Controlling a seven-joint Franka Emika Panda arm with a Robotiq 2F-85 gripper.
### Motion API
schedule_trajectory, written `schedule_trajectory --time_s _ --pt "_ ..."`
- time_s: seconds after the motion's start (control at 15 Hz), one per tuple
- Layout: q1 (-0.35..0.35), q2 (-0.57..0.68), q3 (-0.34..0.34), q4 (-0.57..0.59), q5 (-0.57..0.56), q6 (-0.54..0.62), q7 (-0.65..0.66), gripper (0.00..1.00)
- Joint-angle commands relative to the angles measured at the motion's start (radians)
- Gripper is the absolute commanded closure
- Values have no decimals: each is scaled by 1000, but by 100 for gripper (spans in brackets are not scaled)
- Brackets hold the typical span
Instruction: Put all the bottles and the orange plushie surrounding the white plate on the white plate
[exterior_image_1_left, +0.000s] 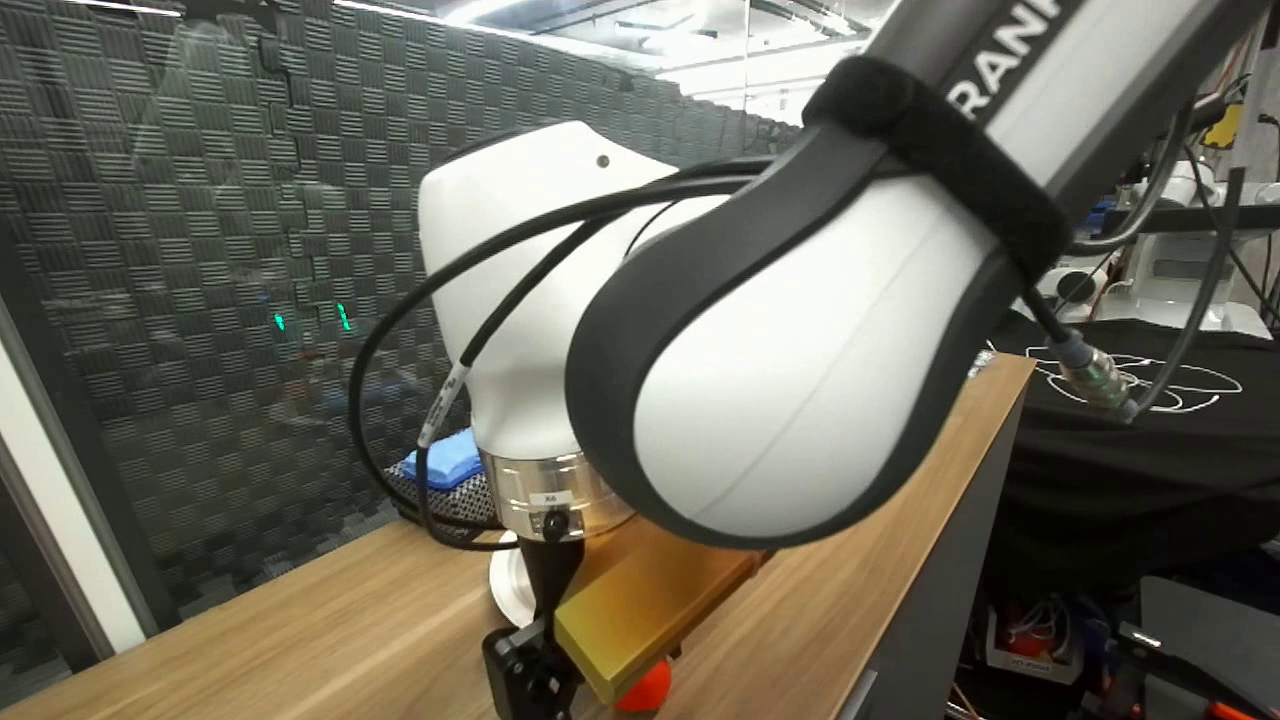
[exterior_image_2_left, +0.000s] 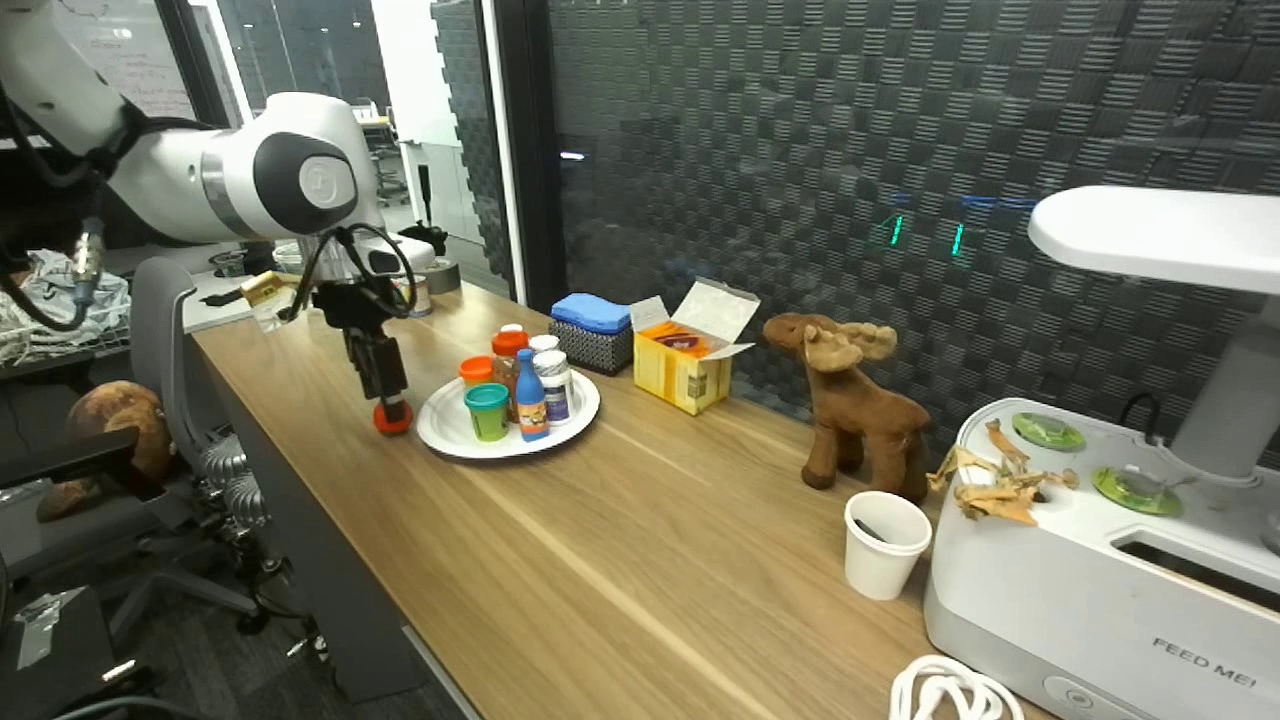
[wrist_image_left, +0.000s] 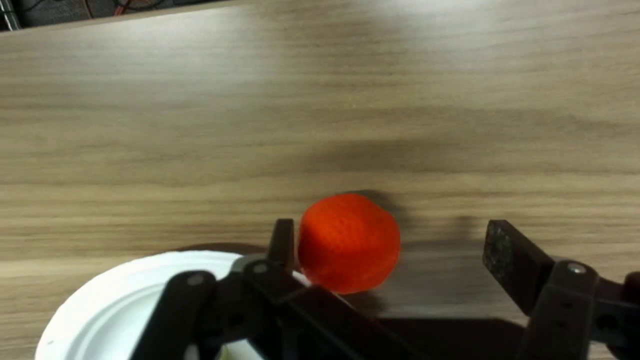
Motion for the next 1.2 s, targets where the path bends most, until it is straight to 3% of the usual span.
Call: schedule_trajectory --time_s 0.0,0.33,0.73,1.13 --pt "44 -9 -39 -5 -82 17 92 34" --pt "59 -21 -50 -12 -163 2 178 73" --pt "49 -78 -36 -40 -160 5 206 74" --pt "57 -85 -69 -19 -321 37 375 74"
